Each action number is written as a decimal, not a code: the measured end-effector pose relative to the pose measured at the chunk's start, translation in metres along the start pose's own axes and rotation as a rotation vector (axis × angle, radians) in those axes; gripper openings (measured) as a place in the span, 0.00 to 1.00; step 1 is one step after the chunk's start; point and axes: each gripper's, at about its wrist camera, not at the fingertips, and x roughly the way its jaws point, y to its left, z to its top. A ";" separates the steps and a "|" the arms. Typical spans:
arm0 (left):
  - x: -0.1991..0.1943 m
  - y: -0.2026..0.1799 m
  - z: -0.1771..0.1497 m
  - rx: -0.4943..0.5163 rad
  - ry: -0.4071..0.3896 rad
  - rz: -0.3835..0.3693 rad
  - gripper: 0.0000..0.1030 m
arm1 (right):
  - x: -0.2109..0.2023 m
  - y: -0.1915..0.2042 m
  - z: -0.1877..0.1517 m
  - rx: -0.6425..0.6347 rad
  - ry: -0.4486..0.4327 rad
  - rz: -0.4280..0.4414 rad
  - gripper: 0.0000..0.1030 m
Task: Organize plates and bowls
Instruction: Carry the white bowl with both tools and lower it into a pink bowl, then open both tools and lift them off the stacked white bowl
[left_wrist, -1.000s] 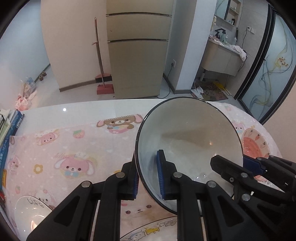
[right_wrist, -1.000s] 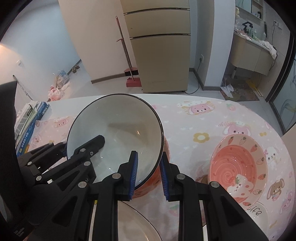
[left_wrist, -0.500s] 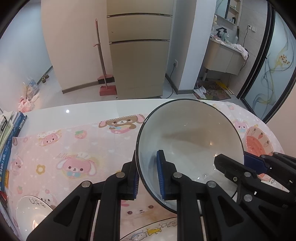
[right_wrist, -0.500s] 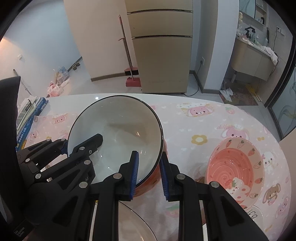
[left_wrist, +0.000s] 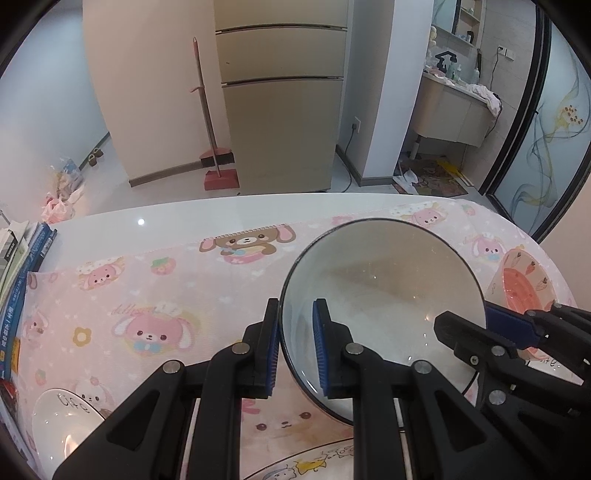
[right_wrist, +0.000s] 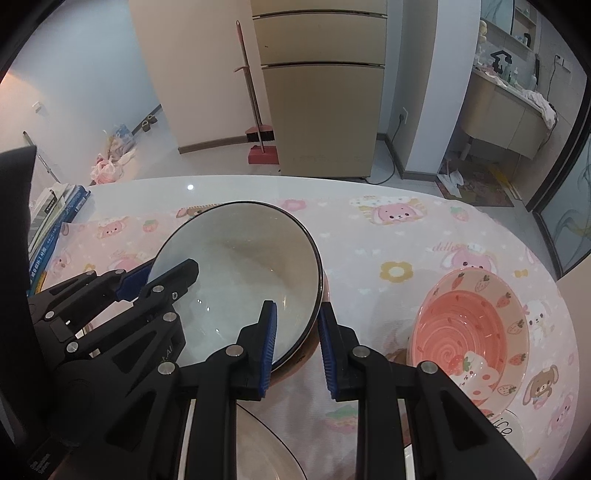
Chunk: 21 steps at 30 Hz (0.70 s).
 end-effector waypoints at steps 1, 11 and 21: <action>0.000 0.000 -0.001 0.002 -0.003 0.004 0.15 | -0.001 0.001 0.000 -0.010 -0.016 -0.009 0.25; 0.002 -0.003 -0.003 0.001 -0.001 0.002 0.15 | 0.003 0.000 0.001 -0.026 -0.007 -0.010 0.25; 0.007 0.007 -0.003 -0.019 0.041 -0.003 0.33 | 0.003 -0.008 0.003 0.027 0.005 0.023 0.25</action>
